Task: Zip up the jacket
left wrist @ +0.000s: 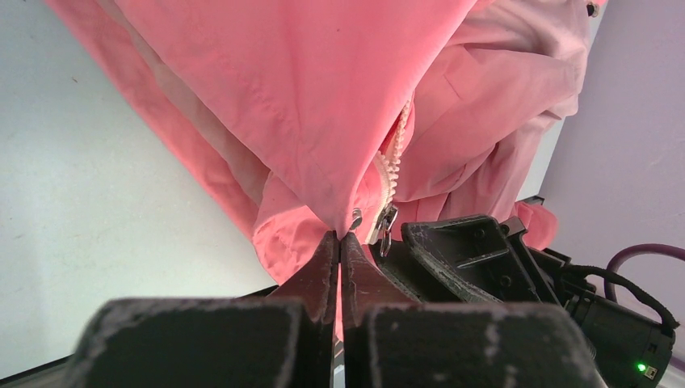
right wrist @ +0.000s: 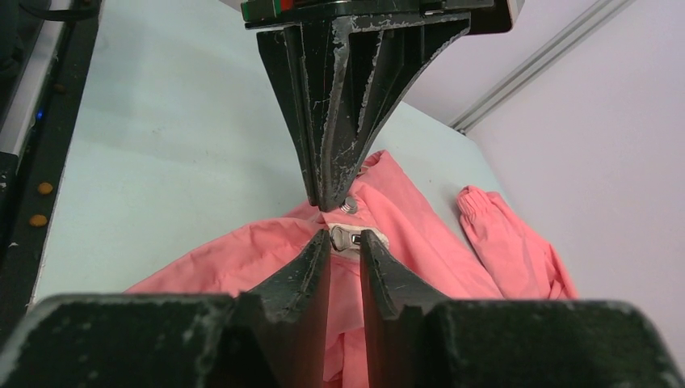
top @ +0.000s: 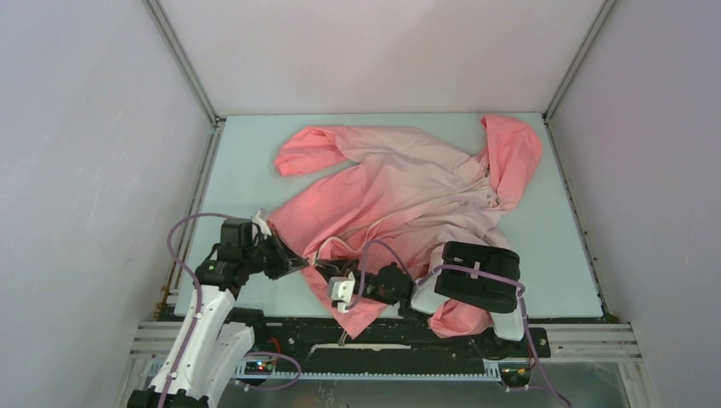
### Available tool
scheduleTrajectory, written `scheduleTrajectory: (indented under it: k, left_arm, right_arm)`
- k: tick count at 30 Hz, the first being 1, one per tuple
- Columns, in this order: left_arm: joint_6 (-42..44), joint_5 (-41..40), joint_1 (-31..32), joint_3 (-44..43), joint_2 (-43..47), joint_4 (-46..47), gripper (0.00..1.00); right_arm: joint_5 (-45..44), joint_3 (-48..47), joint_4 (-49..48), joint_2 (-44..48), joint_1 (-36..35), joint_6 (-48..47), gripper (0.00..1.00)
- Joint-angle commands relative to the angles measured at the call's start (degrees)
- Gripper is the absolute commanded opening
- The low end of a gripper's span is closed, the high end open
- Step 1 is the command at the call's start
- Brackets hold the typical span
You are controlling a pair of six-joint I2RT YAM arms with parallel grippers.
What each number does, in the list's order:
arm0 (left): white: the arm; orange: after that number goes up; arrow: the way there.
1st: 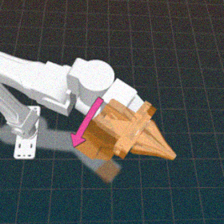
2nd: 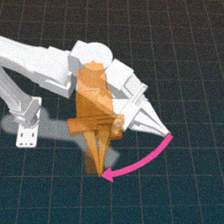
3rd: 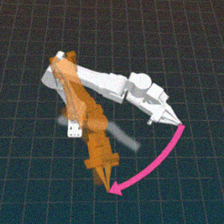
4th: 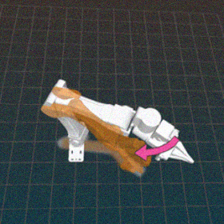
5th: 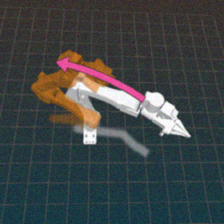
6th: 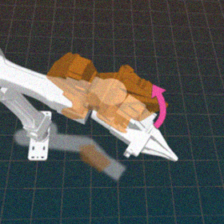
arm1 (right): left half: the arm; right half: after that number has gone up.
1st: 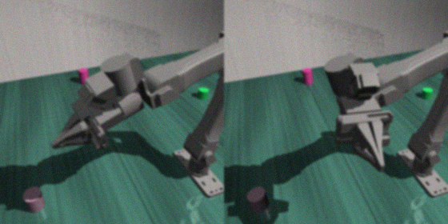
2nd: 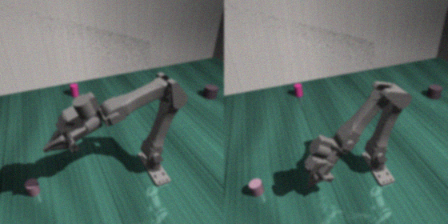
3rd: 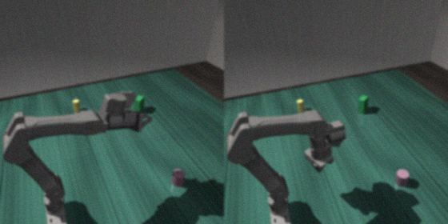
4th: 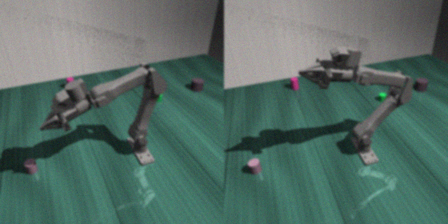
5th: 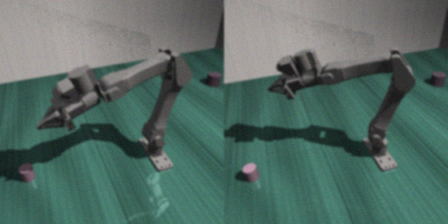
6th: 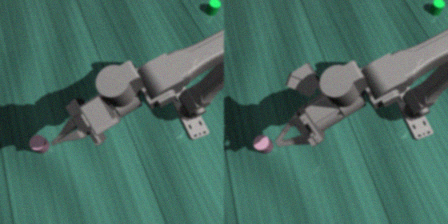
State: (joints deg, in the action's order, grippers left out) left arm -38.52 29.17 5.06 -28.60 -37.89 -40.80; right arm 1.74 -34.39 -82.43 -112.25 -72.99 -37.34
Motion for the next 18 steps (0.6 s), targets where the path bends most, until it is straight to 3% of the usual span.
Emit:
scheduleTrajectory:
  k: [1,12,18]
  left_arm:
    - [0.5,1.7,-0.2,-2.5,-0.3,0.8,0.0]
    - [0.6,1.9,-0.2,-2.8,-0.1,0.4,0.0]
    - [0.7,1.9,-0.2,-3.0,-0.1,0.1,0.0]
  right_arm:
    - [0.0,0.7,-4.9,2.7,0.4,0.6,0.22]
    - [-0.6,0.1,-4.9,2.1,0.4,0.5,0.26]
    - [-0.6,-0.9,-4.8,1.3,0.3,0.5,0.23]
